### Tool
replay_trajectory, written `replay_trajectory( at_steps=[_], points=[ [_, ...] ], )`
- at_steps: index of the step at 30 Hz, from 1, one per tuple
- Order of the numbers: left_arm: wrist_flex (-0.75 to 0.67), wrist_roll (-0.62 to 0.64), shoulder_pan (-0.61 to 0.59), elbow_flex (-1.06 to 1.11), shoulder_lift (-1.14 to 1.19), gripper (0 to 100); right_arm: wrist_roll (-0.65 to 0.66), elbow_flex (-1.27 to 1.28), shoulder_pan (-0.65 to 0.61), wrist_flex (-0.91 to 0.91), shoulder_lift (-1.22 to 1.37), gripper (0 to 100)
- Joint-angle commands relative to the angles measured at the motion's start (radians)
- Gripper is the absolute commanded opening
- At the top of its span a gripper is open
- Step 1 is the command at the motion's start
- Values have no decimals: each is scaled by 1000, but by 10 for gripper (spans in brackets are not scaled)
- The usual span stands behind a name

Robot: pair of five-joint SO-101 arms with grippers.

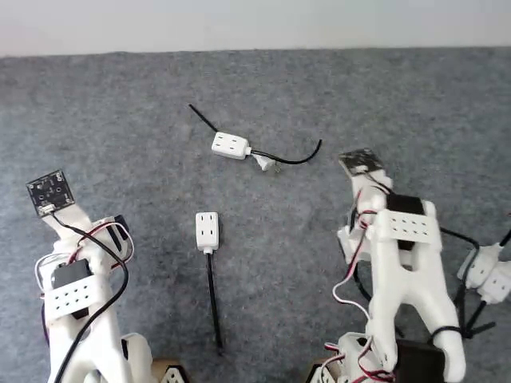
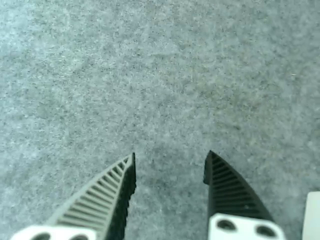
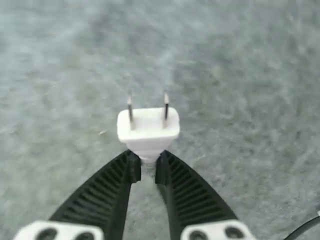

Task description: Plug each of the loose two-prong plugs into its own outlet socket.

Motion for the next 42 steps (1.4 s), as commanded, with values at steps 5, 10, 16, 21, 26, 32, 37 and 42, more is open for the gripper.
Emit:
replay_trajectory(
  at_steps=[5, 10, 16, 21, 26, 32, 37, 42],
  points=[
    [-26, -6, 3, -12, -15, 210, 187, 18, 54, -28, -36, 174],
    [-26, -6, 3, -12, -15, 210, 318, 11, 124, 88, -44, 194],
    [-28, -6, 3, -12, -15, 210, 466, 15, 237, 271, -87, 195],
    [-28, -6, 3, -12, -15, 210, 663, 18, 354, 461, -232, 194],
    [-28, -6, 3, -12, -17, 210, 911, 97, 484, 530, -381, 193],
    [-28, -6, 3, -12, -17, 210, 1019, 322, 556, 406, -552, 193],
    [-26, -6, 3, -12, -15, 210, 1019, 473, 588, 252, -670, 193],
    [-26, -6, 3, -12, -15, 210, 1051, 545, 611, 228, -731, 192]
  ],
)
